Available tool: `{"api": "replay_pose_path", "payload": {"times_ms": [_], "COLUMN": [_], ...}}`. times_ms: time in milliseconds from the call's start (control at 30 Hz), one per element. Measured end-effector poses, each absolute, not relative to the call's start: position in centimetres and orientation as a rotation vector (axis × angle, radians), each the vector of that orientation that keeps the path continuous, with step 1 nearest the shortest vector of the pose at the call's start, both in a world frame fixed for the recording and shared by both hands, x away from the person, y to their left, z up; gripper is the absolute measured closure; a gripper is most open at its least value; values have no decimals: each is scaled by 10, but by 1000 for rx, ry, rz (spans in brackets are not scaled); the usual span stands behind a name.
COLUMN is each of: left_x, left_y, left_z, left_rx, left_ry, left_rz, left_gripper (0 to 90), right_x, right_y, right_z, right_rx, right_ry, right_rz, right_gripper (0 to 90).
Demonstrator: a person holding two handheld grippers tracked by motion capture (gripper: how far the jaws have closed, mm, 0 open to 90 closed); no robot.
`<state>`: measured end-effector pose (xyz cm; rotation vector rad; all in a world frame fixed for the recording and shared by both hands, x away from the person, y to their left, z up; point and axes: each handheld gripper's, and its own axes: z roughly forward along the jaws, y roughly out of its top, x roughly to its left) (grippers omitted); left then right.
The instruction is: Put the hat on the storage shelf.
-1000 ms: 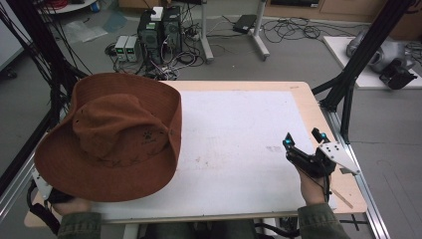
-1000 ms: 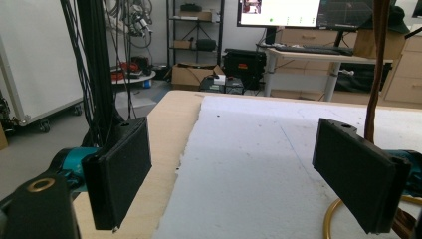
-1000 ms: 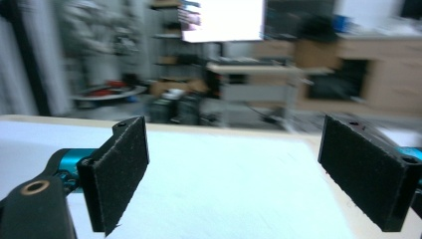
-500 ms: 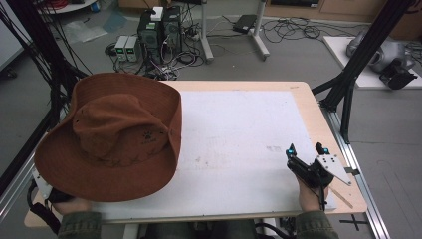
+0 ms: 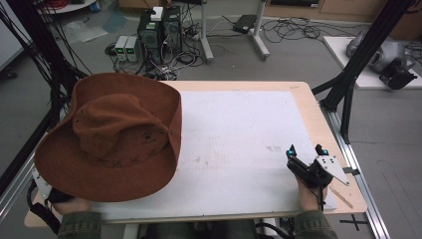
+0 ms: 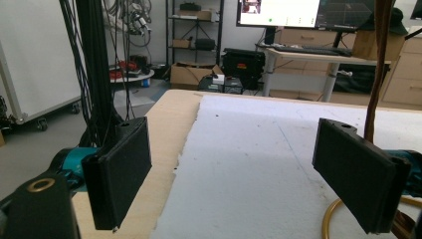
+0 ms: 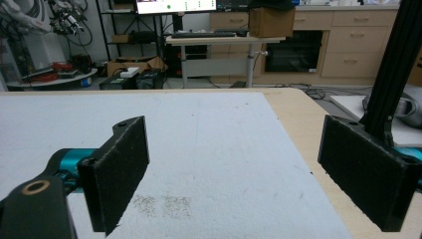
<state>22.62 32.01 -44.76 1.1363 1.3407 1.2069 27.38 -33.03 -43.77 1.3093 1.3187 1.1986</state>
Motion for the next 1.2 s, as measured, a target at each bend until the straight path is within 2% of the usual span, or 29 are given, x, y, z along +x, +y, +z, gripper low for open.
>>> {"api": "replay_pose_path", "payload": {"times_ms": [1200], "left_x": [228], "left_y": [319], "left_z": [-449], "left_rx": [1135], "left_ry": [1345], "left_rz": [1188], "left_gripper": [157], "right_x": [280], "right_y": [-330], "right_z": [-440], "right_rx": [1303], "right_ry": [1354], "right_rz": [1214], "right_gripper": [119]}}
